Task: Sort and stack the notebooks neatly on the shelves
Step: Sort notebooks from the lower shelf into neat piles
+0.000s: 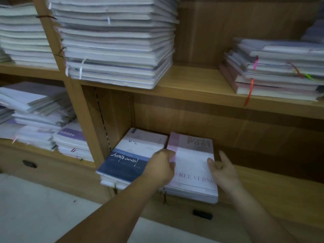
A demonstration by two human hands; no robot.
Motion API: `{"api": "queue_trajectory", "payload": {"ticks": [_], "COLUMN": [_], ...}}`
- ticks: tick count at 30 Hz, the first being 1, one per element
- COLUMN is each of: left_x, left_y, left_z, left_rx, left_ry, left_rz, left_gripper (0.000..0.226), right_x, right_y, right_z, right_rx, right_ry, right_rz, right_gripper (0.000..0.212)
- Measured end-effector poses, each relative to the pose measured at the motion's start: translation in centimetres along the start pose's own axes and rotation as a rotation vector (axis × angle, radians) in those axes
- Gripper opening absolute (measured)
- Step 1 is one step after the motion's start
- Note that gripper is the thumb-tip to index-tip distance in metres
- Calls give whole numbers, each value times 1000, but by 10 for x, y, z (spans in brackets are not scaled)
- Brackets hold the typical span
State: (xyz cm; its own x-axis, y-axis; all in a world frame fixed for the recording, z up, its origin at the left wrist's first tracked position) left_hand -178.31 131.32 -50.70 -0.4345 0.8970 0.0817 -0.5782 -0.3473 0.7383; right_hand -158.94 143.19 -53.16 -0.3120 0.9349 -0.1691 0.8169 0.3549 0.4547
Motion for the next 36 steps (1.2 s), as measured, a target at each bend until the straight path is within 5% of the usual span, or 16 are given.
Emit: {"api": "queue_trajectory", "payload": {"ticks": [8, 11, 17, 27, 30, 34, 36], "left_x": [-55, -51, -28, -23, -39, -65, -76], "left_y": [26, 7, -13, -10, 10, 47, 55], "left_z": [-50, -45, -33, -41, -46, -79, -110], "left_rx": [70, 168, 464, 275, 70, -131, -319], "left_ry": [-198, -203, -197, -212, -239, 145, 454], "left_rz": [-154, -140, -50, -125, -32, 383, 286], "left_gripper": [65, 78, 60, 64, 55, 15, 23], "right_x": [-32, -31, -31, -32, -42, -86, -104], "right_y": [-16, -15, -15, -18, -15, -47, -82], "right_z": [14, 20, 26, 25, 12, -37, -57], "right_rx": [-355, -352, -271, -451, -731, -790, -788], "right_ry": [101, 113, 148, 127, 172, 568, 684], "right_rz": [-310, -265, -189, -142, -31, 0, -111], "right_gripper": [132, 128, 105, 109, 120, 84, 74]}}
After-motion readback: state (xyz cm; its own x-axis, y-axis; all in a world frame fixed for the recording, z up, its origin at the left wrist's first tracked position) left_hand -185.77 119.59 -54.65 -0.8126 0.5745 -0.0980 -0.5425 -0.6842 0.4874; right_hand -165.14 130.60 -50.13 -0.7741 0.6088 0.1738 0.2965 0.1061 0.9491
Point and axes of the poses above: each hand's wrist, its own x-axis towards the middle knuckle, its own y-axis out of the back of the hand, z = x × y, the point moved 2 cm from there along x, towards the middle knuckle, and after that the axes turned 4 degrees about -x, right-handed, at the moved point
